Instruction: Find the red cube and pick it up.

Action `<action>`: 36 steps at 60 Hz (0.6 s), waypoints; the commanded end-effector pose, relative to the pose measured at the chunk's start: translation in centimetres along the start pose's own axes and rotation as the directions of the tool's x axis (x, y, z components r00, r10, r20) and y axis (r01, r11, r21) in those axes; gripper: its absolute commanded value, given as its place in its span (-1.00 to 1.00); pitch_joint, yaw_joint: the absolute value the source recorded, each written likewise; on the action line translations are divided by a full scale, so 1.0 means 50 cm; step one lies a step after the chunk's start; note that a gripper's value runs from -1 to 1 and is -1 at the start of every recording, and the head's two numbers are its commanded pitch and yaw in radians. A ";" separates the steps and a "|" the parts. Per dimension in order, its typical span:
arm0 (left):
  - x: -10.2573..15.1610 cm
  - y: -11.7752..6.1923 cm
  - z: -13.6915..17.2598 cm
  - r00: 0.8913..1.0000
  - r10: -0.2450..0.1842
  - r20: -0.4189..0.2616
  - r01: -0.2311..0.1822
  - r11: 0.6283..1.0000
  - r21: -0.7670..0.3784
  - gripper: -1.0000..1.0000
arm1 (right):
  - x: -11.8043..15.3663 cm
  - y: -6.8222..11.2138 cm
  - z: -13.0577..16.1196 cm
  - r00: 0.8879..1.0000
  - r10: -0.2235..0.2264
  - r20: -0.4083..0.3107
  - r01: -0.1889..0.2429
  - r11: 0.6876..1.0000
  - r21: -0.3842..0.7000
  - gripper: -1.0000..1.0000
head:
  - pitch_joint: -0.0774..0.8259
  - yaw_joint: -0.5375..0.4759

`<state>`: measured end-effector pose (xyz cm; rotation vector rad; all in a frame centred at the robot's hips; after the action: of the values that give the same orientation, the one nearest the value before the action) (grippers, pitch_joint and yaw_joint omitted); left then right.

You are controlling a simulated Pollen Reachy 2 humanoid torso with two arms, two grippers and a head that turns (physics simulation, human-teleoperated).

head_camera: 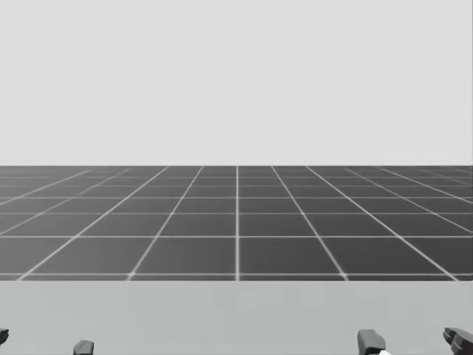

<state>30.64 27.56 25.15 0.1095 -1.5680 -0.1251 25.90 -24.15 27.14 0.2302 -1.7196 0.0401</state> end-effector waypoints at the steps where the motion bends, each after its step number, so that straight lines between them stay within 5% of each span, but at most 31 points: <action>1: 0.000 0.000 0.000 1.000 -0.001 0.001 0.001 1.000 0.000 -1.00 | -0.004 0.004 0.003 1.000 0.010 0.008 -0.010 0.998 -0.057 -1.00 | -0.82 0.07; 11: 0.000 -0.001 0.000 1.000 -0.001 0.000 0.001 1.000 -0.002 -1.00 | -0.001 0.003 -0.002 1.000 0.004 -0.003 -0.004 0.999 -0.033 -1.00 | -0.77 0.07; 36: -0.001 -0.001 -0.003 1.000 -0.007 0.001 0.007 1.000 -0.004 -1.00 | -0.002 0.002 -0.005 1.000 0.011 -0.005 -0.011 0.999 -0.031 -1.00 | -0.13 -0.01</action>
<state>30.74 27.50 25.13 0.1100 -1.5676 -0.1308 26.08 -24.08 27.18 0.1951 -1.7171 0.0250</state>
